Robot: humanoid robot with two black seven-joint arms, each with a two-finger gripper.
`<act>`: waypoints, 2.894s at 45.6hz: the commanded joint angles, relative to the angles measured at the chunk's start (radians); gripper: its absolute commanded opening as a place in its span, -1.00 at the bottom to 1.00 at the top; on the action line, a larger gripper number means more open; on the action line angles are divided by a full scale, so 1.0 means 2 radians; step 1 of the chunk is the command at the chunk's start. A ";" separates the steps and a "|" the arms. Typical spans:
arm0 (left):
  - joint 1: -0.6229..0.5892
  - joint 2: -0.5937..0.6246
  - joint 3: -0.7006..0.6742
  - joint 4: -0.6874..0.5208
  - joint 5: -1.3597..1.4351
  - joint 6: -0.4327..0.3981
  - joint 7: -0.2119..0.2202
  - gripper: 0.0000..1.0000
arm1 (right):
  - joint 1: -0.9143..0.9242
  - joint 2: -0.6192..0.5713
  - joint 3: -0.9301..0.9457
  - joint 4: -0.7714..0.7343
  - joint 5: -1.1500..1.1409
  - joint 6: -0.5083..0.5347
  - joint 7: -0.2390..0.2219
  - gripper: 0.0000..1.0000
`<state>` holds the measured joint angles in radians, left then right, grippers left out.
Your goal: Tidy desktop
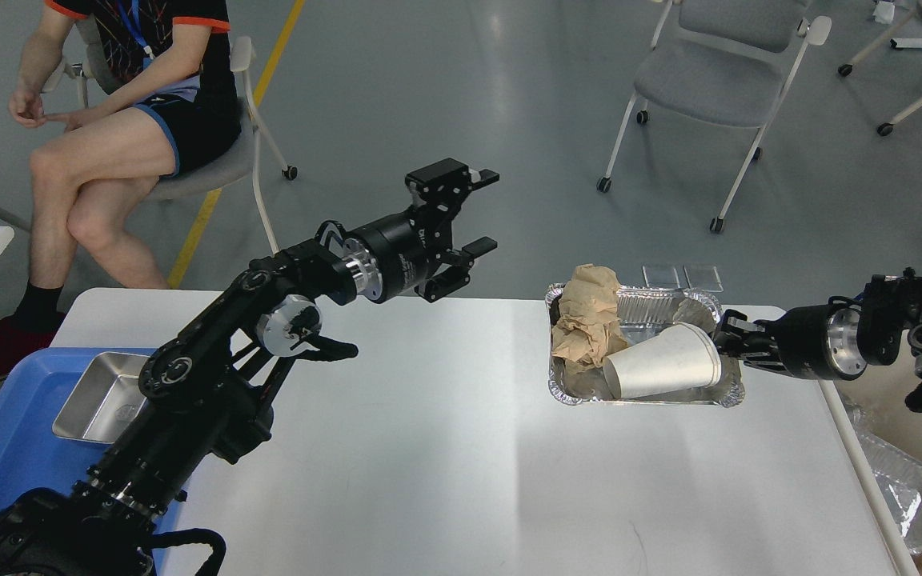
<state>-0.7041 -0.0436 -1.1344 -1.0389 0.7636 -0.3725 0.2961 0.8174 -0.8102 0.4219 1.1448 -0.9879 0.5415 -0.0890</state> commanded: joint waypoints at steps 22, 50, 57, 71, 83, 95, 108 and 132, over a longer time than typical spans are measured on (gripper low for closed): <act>0.068 0.034 -0.284 0.106 -0.151 0.025 -0.021 0.84 | -0.002 -0.005 0.008 0.000 0.000 -0.001 -0.001 -1.00; 0.125 0.046 -0.279 0.108 -0.160 0.036 -0.022 0.85 | -0.165 -0.104 0.155 -0.163 0.068 -0.038 -0.002 -1.00; 0.135 0.046 -0.278 0.108 -0.160 0.036 -0.021 0.85 | -0.175 -0.095 0.154 -0.281 0.116 -0.039 -0.004 -1.00; 0.144 0.046 -0.278 0.108 -0.160 0.036 -0.021 0.86 | -0.184 -0.040 0.157 -0.413 0.137 -0.046 -0.002 -1.00; 0.150 0.047 -0.278 0.108 -0.160 0.036 -0.021 0.86 | -0.184 -0.013 0.165 -0.428 0.155 -0.117 -0.002 1.00; 0.151 0.047 -0.278 0.108 -0.160 0.036 -0.021 0.87 | -0.183 -0.003 0.166 -0.429 0.225 -0.117 -0.006 1.00; 0.154 0.048 -0.278 0.108 -0.160 0.036 -0.020 0.88 | -0.140 0.041 0.269 -0.423 0.291 -0.119 0.000 1.00; 0.155 0.046 -0.279 0.108 -0.160 0.037 -0.021 0.90 | -0.115 0.218 0.443 -0.276 0.330 -0.114 0.096 1.00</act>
<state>-0.3955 0.0506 -1.6906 -0.8237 0.4432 -0.2993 0.2550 0.5884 -0.4669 1.2668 0.5608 -0.3331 0.3104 0.0080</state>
